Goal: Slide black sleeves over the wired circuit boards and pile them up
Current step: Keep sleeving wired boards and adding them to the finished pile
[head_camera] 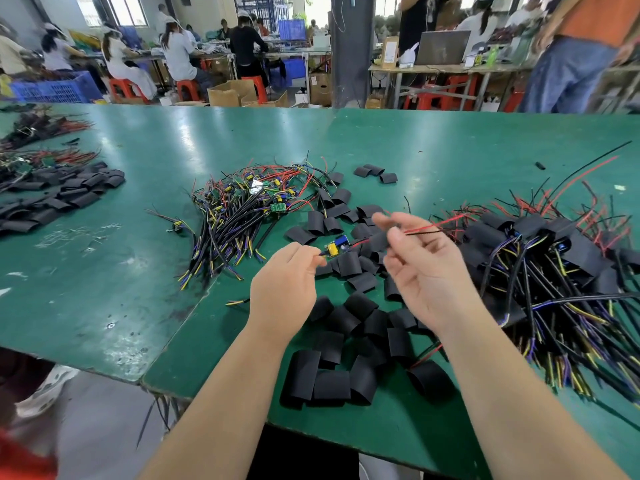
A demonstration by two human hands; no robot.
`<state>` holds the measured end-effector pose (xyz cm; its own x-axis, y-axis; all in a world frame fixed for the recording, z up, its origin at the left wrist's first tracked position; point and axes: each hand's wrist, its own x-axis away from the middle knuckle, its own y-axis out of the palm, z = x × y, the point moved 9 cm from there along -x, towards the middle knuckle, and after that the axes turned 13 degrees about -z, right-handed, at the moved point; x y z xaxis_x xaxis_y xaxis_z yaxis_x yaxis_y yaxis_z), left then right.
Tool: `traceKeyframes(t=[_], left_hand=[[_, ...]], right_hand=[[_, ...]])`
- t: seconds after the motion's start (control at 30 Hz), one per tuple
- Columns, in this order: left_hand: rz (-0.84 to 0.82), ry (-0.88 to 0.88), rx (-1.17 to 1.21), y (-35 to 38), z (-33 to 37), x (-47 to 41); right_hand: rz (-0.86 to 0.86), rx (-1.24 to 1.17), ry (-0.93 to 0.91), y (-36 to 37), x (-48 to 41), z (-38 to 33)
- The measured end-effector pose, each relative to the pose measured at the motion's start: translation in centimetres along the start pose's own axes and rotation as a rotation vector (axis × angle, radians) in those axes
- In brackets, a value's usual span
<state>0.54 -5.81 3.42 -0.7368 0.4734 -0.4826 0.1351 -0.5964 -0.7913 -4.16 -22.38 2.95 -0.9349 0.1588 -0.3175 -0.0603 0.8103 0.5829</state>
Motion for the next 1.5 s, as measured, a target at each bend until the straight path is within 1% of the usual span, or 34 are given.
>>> traceKeyframes(t=[0.1, 0.27, 0.43, 0.57, 0.67, 0.8, 0.87, 0.93, 1.07, 1.17, 1.23, 1.3, 1.4, 1.5], left_hand=[[0.012, 0.073, 0.024, -0.3, 1.2, 0.3], [0.043, 0.145, 0.081, -0.6, 2.0, 0.5], [0.059, 0.171, 0.104, -0.7, 2.3, 0.7], [0.067, 0.181, 0.126, -0.6, 2.4, 0.7], [0.035, 0.189, 0.123, -0.1, 2.7, 0.7], [0.011, 0.164, 0.107, 0.3, 2.9, 0.7], [-0.006, 0.148, 0.111, 0.6, 2.9, 0.6], [-0.056, 0.128, 0.127, 1.3, 2.8, 0.5], [-0.150, 0.012, 0.264, 2.7, 1.6, 0.2], [-0.190, -0.048, 0.416, 2.9, 1.0, 0.2], [-0.196, -0.052, 0.478, 2.7, 0.9, 0.3], [-0.206, -0.032, 0.473, 2.7, 1.1, 0.4], [-0.148, -0.011, 0.421, 2.1, 1.1, 0.2], [-0.145, 0.020, 0.310, 2.0, 0.9, 0.0]], right_hand=[[-0.024, 0.078, 0.041, 0.5, 0.0, 1.1], [-0.038, 0.085, 0.041, -0.2, -0.1, 0.9], [-0.064, 0.061, 0.033, -0.2, 0.0, 0.7], [-0.080, 0.119, 0.088, -0.1, 0.1, 1.1], [-0.089, 0.100, 0.124, -0.1, 0.2, 1.4], [-0.057, 0.088, 0.113, -0.3, 0.2, 1.2], [-0.048, 0.120, 0.104, -0.5, 0.3, 1.2], [-0.044, 0.168, 0.092, -0.6, 0.2, 1.1], [-0.054, 0.302, 0.034, -0.8, 0.2, 0.5], [-0.036, 0.330, 0.026, -1.1, 0.1, 0.6], [-0.008, 0.333, 0.031, -1.4, 0.0, 0.8], [0.027, 0.332, 0.038, -1.8, -0.1, 1.0], [0.075, 0.345, 0.045, -2.3, -0.1, 1.1], [0.109, 0.402, 0.041, -2.3, 0.0, 1.0]])
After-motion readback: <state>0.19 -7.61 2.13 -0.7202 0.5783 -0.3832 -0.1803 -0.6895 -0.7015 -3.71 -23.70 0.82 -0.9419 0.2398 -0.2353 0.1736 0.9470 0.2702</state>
